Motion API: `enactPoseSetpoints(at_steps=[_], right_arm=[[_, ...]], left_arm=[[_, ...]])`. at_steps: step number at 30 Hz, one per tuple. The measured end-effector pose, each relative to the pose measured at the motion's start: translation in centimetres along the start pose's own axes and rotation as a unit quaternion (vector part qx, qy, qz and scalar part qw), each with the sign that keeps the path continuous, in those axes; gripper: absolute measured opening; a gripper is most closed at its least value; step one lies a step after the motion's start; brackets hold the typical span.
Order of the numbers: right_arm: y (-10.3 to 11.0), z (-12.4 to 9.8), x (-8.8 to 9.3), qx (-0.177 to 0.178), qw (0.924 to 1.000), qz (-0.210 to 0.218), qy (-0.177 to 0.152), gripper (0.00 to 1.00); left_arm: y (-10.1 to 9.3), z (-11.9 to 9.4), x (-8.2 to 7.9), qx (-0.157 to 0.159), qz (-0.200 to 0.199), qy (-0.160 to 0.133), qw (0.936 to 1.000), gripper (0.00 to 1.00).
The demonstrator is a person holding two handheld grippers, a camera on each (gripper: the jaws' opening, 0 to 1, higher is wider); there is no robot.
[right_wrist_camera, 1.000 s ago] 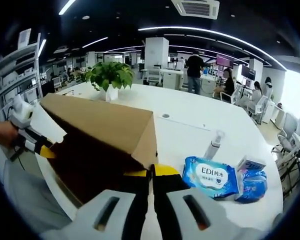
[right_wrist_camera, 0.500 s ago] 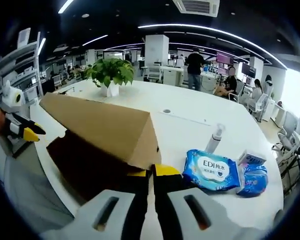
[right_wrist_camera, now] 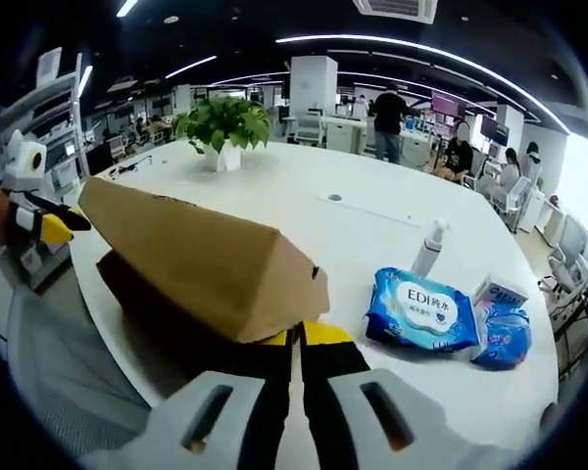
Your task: Operate the shoe box by opening the lid, removing the specified soft item, and placing it in the target area until the item is outside and the box remains undamaged.
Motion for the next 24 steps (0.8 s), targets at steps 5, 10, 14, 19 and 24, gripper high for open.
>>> enactPoseSetpoints(at_steps=[5, 10, 14, 19, 24], right_arm=[[0.6, 0.0, 0.7, -0.009, 0.9999, -0.005, 0.010, 0.00], [1.0, -0.3, 1.4, -0.018, 0.9996, -0.012, 0.018, 0.00], [1.4, -0.8, 2.0, -0.028, 0.9991, -0.013, 0.027, 0.00], [2.0, -1.6, 2.5, -0.054, 0.9978, -0.010, 0.038, 0.03], [3.0, -2.3, 3.2, -0.075, 0.9961, -0.011, 0.045, 0.06]], left_arm=[[0.1, 0.2, 0.6, 0.000, 0.002, 0.008, 1.0000, 0.33], [0.4, 0.2, 1.3, -0.002, -0.003, 0.013, 0.9999, 0.33], [0.6, 0.1, 1.7, -0.005, -0.009, 0.015, 0.9998, 0.33], [0.9, 0.3, 2.3, -0.006, -0.010, 0.025, 0.9996, 0.34], [1.2, 0.3, 3.2, -0.008, -0.009, 0.040, 0.9991, 0.34]])
Point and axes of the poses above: the point that each gripper's makers call its tool centre point, and the gripper's own axes: z roughly forward along the fingers, y roughly to its left, x roughly out of its underside, the point moved 2 cm from there along -z, roughly backward along the fingers, and after that the axes turned 4 degrees about z, right-handed, at the moved point
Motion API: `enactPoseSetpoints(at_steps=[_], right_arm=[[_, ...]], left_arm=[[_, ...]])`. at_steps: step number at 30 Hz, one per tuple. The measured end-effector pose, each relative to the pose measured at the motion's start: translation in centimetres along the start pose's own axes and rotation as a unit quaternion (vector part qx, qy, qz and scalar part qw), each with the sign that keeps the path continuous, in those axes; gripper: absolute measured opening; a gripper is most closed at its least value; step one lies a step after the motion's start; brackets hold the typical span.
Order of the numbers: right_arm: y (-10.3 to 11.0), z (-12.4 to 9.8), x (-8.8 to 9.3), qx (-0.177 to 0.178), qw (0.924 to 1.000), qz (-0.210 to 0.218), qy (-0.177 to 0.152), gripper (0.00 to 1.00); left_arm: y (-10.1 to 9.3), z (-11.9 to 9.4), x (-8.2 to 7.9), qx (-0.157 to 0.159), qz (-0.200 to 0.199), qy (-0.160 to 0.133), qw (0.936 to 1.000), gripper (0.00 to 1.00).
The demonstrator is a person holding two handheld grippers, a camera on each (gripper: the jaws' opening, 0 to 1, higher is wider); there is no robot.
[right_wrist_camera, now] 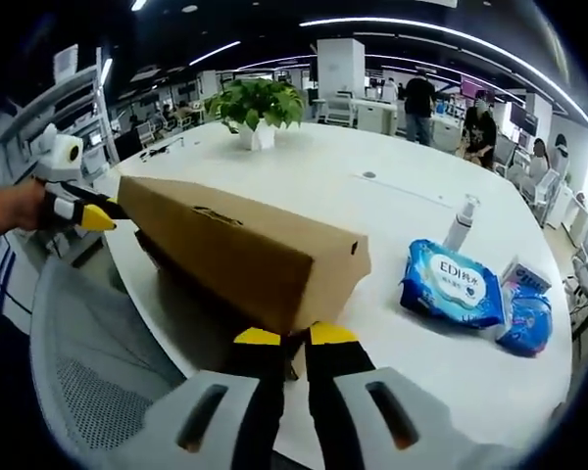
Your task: Operate the shoe box by opening the lid, removing the specified soft item, and placing it in the target area until the item is outside and the box remains undamaged.
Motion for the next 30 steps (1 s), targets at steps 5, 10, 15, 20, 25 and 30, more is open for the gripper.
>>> enactPoseSetpoints(at_steps=[5, 10, 15, 20, 25, 30], right_arm=[[0.3, -0.1, 0.9, -0.005, 0.9999, 0.005, 0.009, 0.09], [0.4, 0.4, 1.8, -0.009, 0.9997, -0.002, 0.024, 0.10], [0.4, 0.6, 2.7, -0.011, 0.9989, -0.012, 0.043, 0.12], [0.3, 1.0, 3.5, -0.007, 0.9979, -0.024, 0.060, 0.12], [0.1, 1.5, 4.1, -0.008, 0.9973, -0.020, 0.070, 0.12], [0.0, 2.2, 4.9, -0.011, 0.9965, -0.024, 0.080, 0.12]], left_arm=[[0.2, 0.2, 0.7, -0.003, -0.001, 0.011, 0.9999, 0.34], [0.5, 0.8, 1.9, -0.005, -0.003, 0.029, 0.9996, 0.34], [0.8, 1.1, 2.9, -0.010, -0.003, 0.044, 0.9990, 0.35], [1.3, 1.6, 3.8, -0.014, -0.008, 0.057, 0.9983, 0.35], [1.6, 2.3, 4.6, -0.017, -0.018, 0.065, 0.9976, 0.36], [2.1, 3.0, 5.3, -0.019, -0.024, 0.073, 0.9969, 0.36]])
Point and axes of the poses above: the point that each gripper's makers call its tool centre point, and the gripper's own axes: z roughly forward along the fingers, y roughly to its left, x roughly out of its underside, the point moved 2 cm from there along -z, roughly backward along the fingers, and after that the axes turned 4 degrees about z, right-handed, at the moved point
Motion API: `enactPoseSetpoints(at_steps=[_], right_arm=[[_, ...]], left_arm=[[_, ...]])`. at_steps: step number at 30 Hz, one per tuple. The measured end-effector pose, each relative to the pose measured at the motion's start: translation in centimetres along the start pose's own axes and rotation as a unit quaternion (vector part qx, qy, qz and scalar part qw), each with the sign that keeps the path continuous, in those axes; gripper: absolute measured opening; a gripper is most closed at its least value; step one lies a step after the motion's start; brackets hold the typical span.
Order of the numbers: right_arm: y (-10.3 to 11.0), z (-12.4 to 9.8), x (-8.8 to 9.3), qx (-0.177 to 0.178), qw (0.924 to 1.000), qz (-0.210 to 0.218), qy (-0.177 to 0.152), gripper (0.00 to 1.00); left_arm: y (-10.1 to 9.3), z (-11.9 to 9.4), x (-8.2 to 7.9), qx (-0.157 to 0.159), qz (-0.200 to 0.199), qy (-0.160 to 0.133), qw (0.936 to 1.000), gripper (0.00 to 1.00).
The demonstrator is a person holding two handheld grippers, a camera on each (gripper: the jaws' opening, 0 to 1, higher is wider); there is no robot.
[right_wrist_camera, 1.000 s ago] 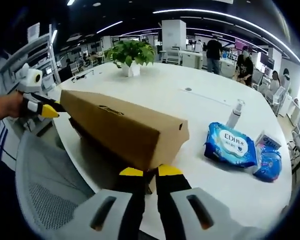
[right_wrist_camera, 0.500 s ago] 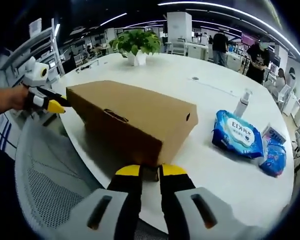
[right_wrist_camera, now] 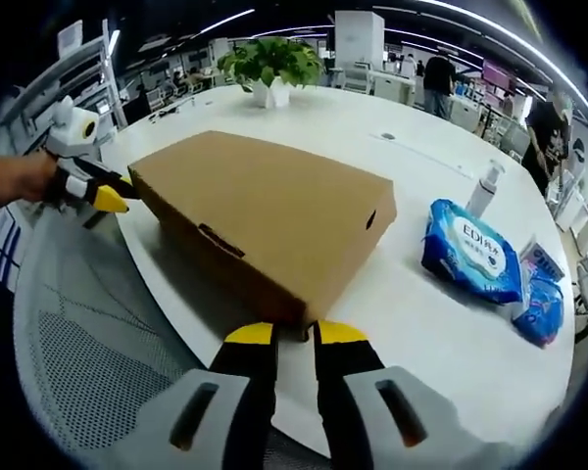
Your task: Operate the shoe box by opening the lid, removing the specified soft item, and placing it in the target area until the item is outside and the box remains undamaged.
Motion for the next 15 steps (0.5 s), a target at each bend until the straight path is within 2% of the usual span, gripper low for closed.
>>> enactPoseSetpoints(at_steps=[9, 13, 15], right_arm=[[-0.6, -0.1, 0.6, 0.000, 0.9999, 0.003, 0.010, 0.13], [-0.9, -1.7, 0.4, 0.000, 0.9999, 0.013, 0.004, 0.14], [-0.6, -3.3, -0.3, -0.003, 0.9999, 0.009, -0.005, 0.14]], left_arm=[[0.5, 0.7, 1.2, -0.002, -0.006, 0.020, 0.9998, 0.37], [0.8, -1.0, 0.9, -0.008, -0.003, 0.021, 0.9997, 0.38], [0.8, -2.6, -0.2, -0.017, 0.011, 0.008, 0.9998, 0.38]])
Point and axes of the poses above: the point that each gripper's makers call its tool centre point, and the gripper's own axes: z roughly forward along the fingers, y roughly to its left, x roughly out of its underside, the point moved 2 cm from there along -z, roughly backward along the fingers, and after that the axes turned 4 degrees about z, right-handed, at the moved point
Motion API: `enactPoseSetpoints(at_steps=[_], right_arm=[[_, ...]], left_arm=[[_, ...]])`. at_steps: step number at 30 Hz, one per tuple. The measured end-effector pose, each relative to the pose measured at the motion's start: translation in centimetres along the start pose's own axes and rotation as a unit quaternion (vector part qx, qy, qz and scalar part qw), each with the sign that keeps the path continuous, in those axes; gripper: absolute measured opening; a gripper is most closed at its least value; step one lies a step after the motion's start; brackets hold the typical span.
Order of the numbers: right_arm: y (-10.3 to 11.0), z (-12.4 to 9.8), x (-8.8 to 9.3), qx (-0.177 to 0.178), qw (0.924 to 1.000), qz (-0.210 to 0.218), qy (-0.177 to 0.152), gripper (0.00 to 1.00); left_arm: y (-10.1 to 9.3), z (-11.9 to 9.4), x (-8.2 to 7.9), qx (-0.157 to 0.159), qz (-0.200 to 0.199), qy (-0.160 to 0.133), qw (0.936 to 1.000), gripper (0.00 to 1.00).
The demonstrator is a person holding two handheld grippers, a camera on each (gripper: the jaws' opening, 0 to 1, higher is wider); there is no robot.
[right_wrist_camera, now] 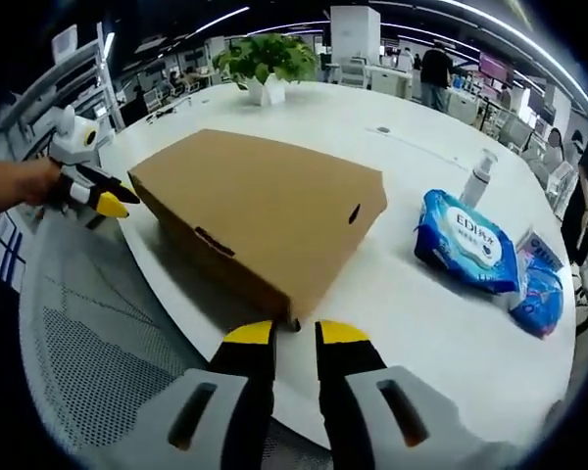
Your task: Operate the shoe box by opening the lid, removing the specified soft item, and placing it in the target area until the item is outside and the box remains undamaged.
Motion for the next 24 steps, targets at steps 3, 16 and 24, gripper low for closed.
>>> enactPoseSetpoints(at_steps=[3, 16, 24], right_arm=[[0.1, -1.7, -1.6, 0.002, 0.9996, -0.001, -0.029, 0.12], [1.0, 0.3, -4.5, 0.001, 0.9976, -0.022, -0.065, 0.09], [1.5, 1.7, -2.8, -0.005, 0.9988, -0.026, -0.041, 0.08]], left_arm=[[-0.4, -2.3, -2.2, -0.019, 0.039, -0.027, 0.9987, 0.37], [-2.4, 0.6, -4.6, -0.025, 0.128, -0.048, 0.9903, 0.34], [-1.7, 1.3, -3.5, -0.019, 0.141, -0.036, 0.9892, 0.34]])
Point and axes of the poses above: the point that each gripper's makers call its tool centre point, and the gripper's own axes: z roughly forward along the fingers, y roughly to its left, x roughly out of its underside, the point moved 2 cm from there along -z, roughly backward along the fingers, and after that the axes turned 4 degrees about z, right-handed, at the moved point
